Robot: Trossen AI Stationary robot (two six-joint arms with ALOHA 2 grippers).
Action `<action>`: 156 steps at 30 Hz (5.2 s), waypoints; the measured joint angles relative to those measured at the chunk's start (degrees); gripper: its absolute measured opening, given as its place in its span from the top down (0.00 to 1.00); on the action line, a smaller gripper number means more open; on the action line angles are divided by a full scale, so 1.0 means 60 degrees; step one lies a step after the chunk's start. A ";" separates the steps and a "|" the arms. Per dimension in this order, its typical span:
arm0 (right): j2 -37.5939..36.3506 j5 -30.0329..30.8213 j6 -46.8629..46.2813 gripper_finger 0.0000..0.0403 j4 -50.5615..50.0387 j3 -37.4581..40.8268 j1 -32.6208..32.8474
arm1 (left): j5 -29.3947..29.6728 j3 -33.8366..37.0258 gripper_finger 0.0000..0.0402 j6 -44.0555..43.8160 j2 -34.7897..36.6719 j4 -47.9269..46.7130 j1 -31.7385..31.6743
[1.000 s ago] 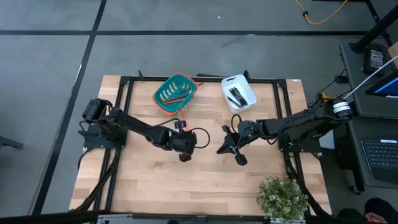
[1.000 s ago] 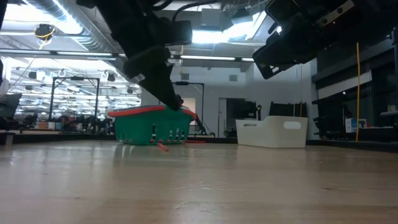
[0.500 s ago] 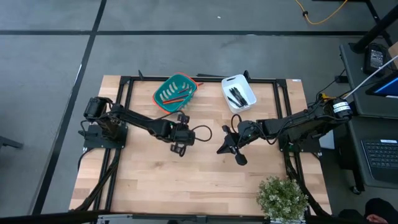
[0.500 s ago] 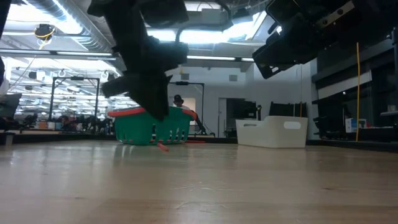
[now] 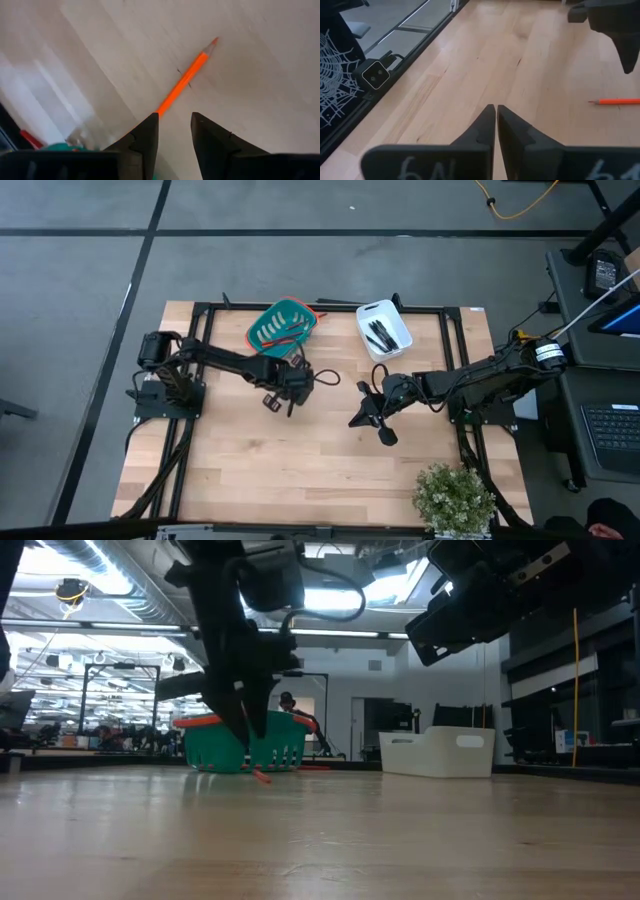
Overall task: Sort pens & pencils
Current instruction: Put the orange pencil into the blue bin
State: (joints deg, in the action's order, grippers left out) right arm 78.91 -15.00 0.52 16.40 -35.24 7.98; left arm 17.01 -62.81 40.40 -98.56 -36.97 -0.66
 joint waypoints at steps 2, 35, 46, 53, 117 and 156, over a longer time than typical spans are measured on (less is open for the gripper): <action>0.0000 0.0000 0.0000 0.95 0.0005 0.0000 0.0000 | -0.0035 0.0000 0.73 0.0401 0.0000 0.0004 -0.0133; -0.0004 0.0324 -0.0038 0.95 0.0594 -0.0123 -0.0938 | -0.0429 0.0000 0.73 0.4802 -0.0892 0.0736 -0.1611; -0.0004 0.0321 -0.0038 0.95 0.0593 -0.0535 -0.0953 | -0.1346 -0.0024 0.73 0.4867 -0.1286 0.0689 -0.1669; -0.0004 0.0317 -0.0030 0.95 0.0579 -0.0550 -0.0858 | -0.1516 -0.0069 0.78 0.4959 -0.1679 0.0528 -0.1708; -0.0004 0.0317 -0.0300 0.95 0.0237 -0.0535 -0.0855 | -0.1260 -0.2000 1.00 0.3020 -0.1712 -0.0343 -0.0955; -0.0004 0.0317 -0.0256 0.95 0.0149 -0.0535 -0.0855 | -0.1323 -0.2027 0.75 0.2970 -0.2573 0.3478 -0.2414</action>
State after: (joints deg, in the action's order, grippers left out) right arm 78.89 -13.10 -1.02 17.30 -38.46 2.85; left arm 9.07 -74.97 58.22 -114.00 -16.10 -15.15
